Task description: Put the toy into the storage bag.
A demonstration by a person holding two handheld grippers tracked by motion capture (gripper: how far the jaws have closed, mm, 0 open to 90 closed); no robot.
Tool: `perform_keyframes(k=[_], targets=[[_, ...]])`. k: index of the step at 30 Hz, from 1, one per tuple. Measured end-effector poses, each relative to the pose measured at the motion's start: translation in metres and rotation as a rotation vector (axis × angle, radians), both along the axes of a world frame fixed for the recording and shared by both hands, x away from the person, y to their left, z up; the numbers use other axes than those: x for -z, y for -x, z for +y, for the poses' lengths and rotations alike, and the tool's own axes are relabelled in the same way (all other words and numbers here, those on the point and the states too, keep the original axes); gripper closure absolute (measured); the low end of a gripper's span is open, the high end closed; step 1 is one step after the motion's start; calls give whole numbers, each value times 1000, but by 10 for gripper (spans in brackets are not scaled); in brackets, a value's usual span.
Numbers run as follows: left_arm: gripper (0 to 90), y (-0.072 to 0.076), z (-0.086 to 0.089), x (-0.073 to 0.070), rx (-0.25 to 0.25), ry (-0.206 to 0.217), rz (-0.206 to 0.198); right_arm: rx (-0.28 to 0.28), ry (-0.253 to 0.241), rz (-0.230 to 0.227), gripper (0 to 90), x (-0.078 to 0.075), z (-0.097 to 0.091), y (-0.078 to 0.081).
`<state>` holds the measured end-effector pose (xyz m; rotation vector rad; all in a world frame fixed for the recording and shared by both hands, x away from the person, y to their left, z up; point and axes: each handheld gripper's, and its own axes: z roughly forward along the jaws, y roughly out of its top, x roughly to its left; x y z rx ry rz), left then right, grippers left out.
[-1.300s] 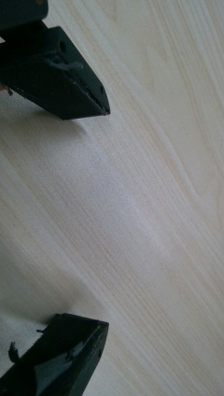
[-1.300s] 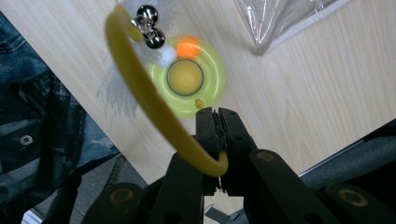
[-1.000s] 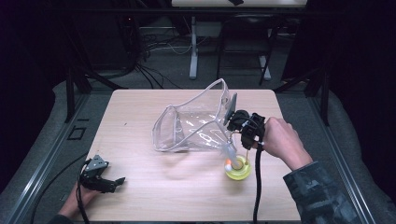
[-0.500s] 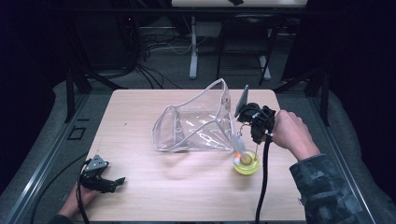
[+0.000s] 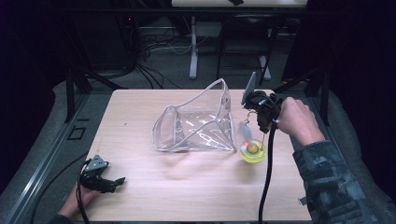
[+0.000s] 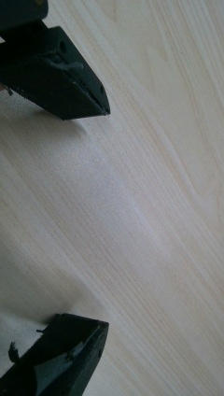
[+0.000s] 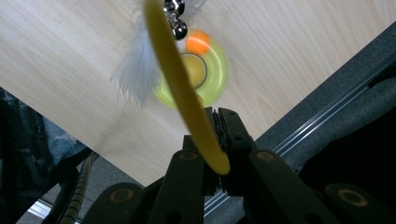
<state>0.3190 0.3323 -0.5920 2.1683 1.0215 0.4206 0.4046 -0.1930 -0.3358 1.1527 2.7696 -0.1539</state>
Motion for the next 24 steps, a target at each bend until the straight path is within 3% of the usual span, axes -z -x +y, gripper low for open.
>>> perform_keyframes(k=[24], targets=[[2,0,0,0,0,0,0,34,-4,-24,877,-25,3,-32]])
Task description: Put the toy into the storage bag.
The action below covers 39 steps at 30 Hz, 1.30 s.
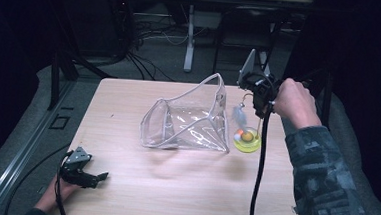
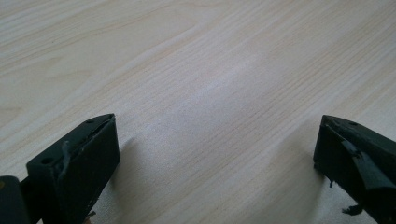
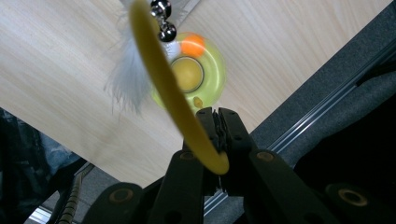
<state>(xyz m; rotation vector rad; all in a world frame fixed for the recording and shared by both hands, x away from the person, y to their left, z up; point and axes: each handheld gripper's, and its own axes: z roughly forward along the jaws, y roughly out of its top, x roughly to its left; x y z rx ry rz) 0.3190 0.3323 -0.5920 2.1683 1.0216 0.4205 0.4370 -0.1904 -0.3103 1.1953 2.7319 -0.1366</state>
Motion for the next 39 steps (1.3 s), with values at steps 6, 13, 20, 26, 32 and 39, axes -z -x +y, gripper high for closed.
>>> perform_keyframes(k=[6,13,20,26,32,39], targets=[[2,0,0,0,0,0,0,4,3,-15,877,-8,1,-7],[2,0,0,0,0,0,0,13,2,-13,877,-16,4,-15],[2,0,0,0,0,0,0,4,9,-24,876,-26,8,-18],[2,0,0,0,0,0,0,5,15,-30,877,-31,11,-19],[2,0,0,0,0,0,0,-2,23,-36,877,-42,15,-20],[2,0,0,0,0,0,0,2,14,-58,877,-53,19,-20]])
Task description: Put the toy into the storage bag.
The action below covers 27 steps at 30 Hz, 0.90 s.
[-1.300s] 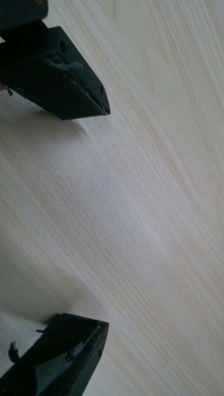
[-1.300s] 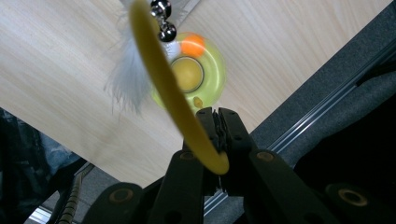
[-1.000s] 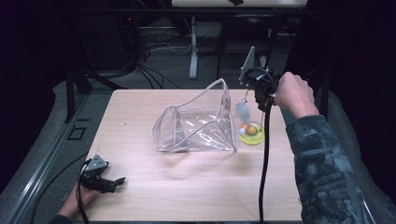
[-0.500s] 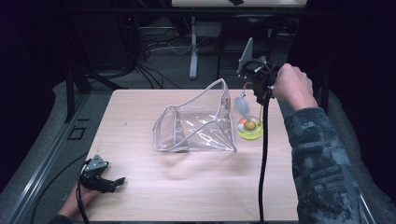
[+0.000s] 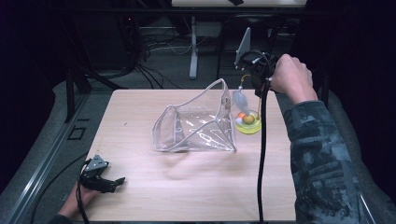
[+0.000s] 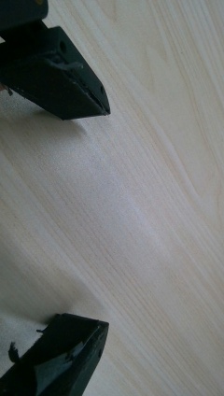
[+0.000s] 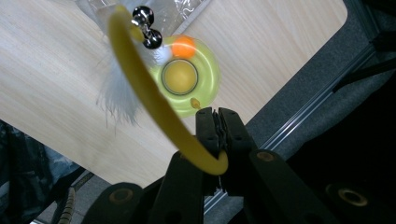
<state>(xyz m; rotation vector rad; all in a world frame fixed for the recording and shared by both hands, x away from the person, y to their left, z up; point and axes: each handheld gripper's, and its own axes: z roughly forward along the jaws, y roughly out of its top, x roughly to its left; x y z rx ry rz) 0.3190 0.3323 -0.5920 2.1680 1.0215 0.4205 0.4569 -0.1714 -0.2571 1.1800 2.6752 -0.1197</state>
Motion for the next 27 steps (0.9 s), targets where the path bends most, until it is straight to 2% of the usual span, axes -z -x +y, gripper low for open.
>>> perform_keyframes(k=[6,17,27], targets=[[2,0,0,0,0,0,0,-10,0,-20,877,-10,3,2],[2,0,0,0,0,0,0,-7,-16,-27,876,-21,5,1],[2,0,0,0,0,0,0,-10,-9,-42,877,-35,11,2]])
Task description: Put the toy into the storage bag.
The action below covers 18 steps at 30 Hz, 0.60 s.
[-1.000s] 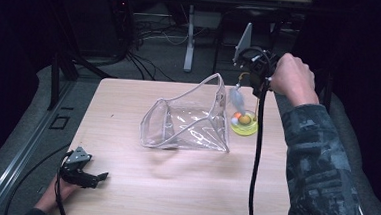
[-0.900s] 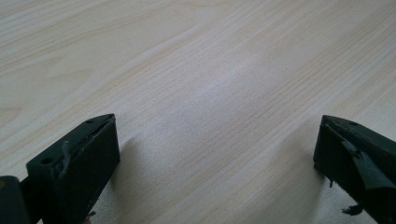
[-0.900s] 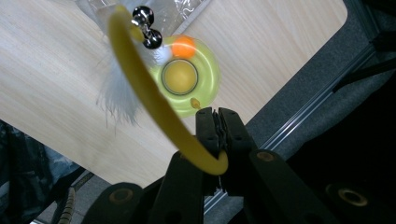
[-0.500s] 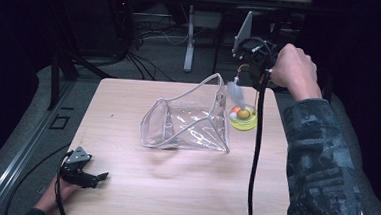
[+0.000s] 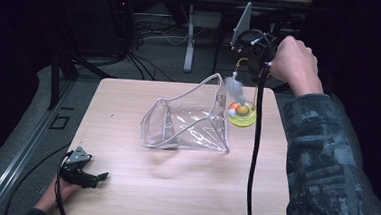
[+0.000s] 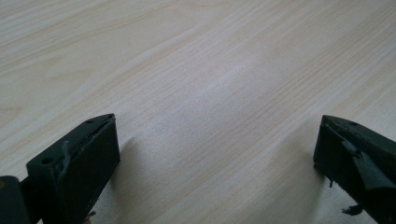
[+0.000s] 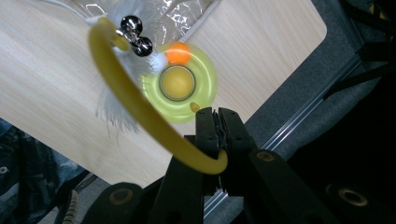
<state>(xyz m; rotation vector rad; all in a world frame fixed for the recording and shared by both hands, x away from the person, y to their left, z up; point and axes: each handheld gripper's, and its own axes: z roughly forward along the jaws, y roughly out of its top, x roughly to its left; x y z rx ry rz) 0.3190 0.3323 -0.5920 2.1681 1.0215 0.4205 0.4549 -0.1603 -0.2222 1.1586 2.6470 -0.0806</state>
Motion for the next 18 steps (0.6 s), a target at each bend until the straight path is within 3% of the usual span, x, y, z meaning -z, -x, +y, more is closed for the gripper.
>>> perform_keyframes(k=[18], targets=[[2,0,0,0,0,0,0,-32,5,-41,876,-24,19,3]])
